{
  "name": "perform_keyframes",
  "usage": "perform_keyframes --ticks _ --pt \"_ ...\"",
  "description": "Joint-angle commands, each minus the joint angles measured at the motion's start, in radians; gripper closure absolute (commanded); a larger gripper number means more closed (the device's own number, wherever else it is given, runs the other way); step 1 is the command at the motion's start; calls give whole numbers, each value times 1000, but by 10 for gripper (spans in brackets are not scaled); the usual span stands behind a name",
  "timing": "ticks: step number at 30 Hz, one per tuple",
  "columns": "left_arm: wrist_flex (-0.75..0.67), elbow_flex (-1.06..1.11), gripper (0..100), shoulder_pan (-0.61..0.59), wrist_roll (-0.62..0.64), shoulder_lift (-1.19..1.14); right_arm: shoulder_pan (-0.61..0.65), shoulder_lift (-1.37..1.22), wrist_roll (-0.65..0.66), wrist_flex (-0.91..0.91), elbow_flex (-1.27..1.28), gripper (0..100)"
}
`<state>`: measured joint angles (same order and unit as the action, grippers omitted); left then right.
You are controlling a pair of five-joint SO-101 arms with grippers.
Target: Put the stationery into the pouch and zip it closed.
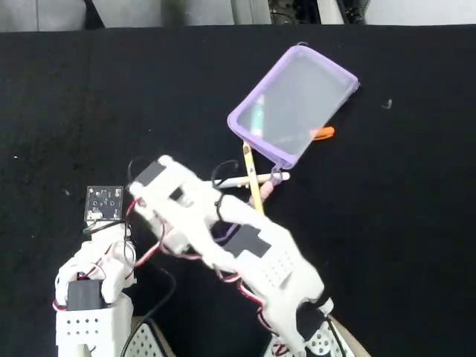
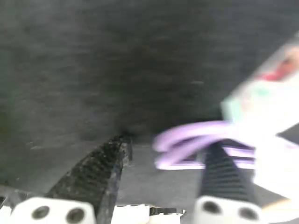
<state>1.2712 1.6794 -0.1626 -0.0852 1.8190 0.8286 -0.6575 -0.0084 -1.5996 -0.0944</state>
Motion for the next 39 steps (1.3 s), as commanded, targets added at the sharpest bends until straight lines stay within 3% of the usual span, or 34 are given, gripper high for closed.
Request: perform_keyframes --ticks 1,12,20,28,39 --pt "5 18 970 -4 3 6 -95 -36 -8 -8 -41 957" --pt "5 18 970 -4 3 6 -288 240 0 -91 -74 987" --pt "5 18 970 -4 3 6 -296 595 71 -81 -96 987" --pt "5 18 970 -4 3 6 -296 768 71 -86 -386 987" --pt "5 18 970 -4 3 6 -295 694 112 -103 -791 987"
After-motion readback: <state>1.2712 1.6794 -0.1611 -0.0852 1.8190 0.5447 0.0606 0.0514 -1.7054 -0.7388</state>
